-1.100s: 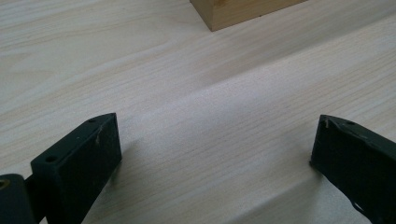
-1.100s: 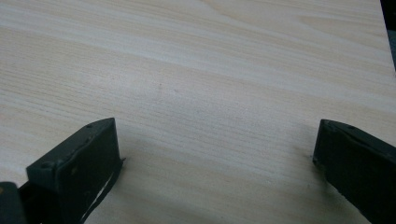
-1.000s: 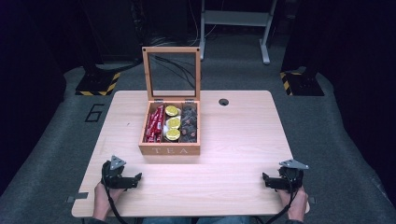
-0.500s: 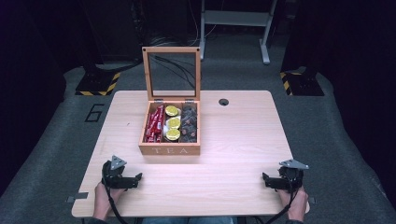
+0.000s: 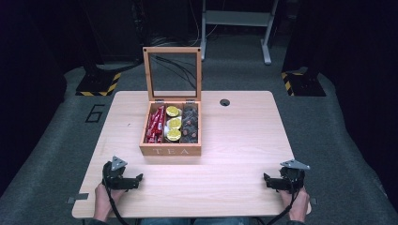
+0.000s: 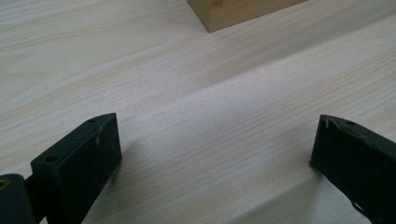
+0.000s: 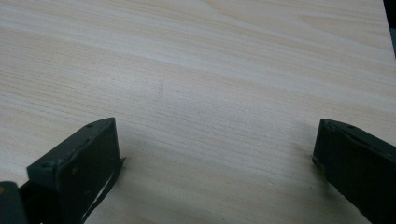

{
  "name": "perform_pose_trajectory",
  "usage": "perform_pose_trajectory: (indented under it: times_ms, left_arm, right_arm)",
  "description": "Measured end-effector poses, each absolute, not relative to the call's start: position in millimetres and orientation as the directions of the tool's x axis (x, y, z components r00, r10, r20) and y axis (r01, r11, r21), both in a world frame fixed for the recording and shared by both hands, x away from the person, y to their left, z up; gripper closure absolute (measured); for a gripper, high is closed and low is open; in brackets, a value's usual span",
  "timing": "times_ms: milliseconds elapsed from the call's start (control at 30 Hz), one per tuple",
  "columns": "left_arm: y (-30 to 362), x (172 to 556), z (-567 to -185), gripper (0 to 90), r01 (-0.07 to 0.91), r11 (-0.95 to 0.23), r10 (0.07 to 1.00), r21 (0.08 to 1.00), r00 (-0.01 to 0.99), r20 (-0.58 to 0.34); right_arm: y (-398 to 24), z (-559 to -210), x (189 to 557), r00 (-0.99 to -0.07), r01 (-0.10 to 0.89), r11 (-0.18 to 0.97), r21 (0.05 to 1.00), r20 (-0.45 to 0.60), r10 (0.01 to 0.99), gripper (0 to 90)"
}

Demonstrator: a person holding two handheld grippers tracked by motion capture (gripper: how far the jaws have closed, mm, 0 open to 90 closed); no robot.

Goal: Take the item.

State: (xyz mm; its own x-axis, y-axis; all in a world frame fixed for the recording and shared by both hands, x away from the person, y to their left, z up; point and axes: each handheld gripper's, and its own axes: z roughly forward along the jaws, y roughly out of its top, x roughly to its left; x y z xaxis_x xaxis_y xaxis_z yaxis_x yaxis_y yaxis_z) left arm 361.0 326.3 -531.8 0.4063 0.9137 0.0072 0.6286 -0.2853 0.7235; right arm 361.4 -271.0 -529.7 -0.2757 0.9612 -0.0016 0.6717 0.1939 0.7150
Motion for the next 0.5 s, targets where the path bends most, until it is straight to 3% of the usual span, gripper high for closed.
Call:
perform_pose_trajectory:
  times_ms: [500]
  left_arm:
    - [326.0,361.3,-531.4,1.1,0.633,-0.284,0.914,0.72,0.406,0.005]
  right_arm:
    - [-269.0,-528.8,362.4,-0.274,0.672,0.2,0.713,-0.011,0.962,0.0]
